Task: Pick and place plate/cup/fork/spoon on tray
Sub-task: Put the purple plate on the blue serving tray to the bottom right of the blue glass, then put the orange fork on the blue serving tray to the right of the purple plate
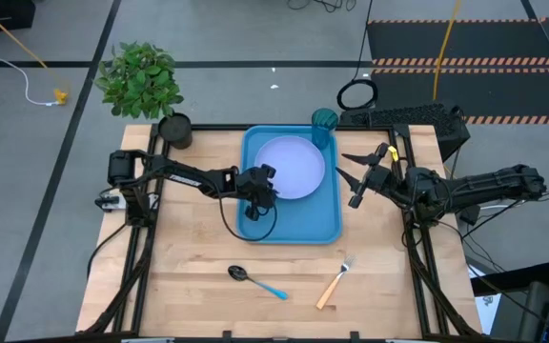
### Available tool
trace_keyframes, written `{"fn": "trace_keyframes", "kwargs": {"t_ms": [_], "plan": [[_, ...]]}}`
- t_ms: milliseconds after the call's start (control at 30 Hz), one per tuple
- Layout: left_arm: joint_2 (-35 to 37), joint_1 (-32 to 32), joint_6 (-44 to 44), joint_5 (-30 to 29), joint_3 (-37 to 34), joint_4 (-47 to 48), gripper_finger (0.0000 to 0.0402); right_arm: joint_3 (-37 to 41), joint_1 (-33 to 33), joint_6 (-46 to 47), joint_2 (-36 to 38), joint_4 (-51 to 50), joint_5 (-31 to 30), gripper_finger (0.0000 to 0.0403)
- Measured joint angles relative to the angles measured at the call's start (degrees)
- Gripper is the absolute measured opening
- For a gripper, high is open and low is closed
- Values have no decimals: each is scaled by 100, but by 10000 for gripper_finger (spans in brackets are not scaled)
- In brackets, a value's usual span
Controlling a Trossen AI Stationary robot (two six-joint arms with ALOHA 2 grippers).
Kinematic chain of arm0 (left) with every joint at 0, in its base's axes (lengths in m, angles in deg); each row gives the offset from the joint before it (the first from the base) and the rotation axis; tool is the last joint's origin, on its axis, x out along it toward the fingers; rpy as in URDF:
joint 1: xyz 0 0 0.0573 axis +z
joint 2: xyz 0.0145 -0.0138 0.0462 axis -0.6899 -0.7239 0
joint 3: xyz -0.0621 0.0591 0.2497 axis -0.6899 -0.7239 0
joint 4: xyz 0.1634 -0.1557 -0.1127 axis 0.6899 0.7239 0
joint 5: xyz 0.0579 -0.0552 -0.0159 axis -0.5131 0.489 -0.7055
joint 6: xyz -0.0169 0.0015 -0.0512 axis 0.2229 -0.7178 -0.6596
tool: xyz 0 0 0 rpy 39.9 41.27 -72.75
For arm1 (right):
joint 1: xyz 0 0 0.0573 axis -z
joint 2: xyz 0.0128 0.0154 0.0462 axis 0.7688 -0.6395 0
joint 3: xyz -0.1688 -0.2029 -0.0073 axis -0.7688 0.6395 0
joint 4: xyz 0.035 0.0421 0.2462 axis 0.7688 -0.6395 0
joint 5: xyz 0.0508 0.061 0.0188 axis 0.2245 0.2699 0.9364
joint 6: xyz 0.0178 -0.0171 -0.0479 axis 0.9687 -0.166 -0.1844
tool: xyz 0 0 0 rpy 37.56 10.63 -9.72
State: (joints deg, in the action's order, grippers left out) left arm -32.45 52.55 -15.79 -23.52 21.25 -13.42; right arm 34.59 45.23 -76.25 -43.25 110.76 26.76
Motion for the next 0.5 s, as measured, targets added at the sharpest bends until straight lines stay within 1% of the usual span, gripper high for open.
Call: {"fn": "trace_keyframes", "kwargs": {"t_ms": [133,233,333,433,500], "plan": [[0,0,-201,-13,0,-189,125,0,-4,312,0,-194,4,176],[0,-1,-343,-74,0,-224,148,0,-4,591,0,-398,8,176],[51,-52,-601,-119,-4,-229,159,0,-4,906,0,-663,21,176],[170,-191,-955,-145,-6,-179,161,0,-4,1261,0,-938,28,176],[293,-325,-1279,-271,-3,-225,161,-1,-33,1526,-11,-1126,28,176]]}}
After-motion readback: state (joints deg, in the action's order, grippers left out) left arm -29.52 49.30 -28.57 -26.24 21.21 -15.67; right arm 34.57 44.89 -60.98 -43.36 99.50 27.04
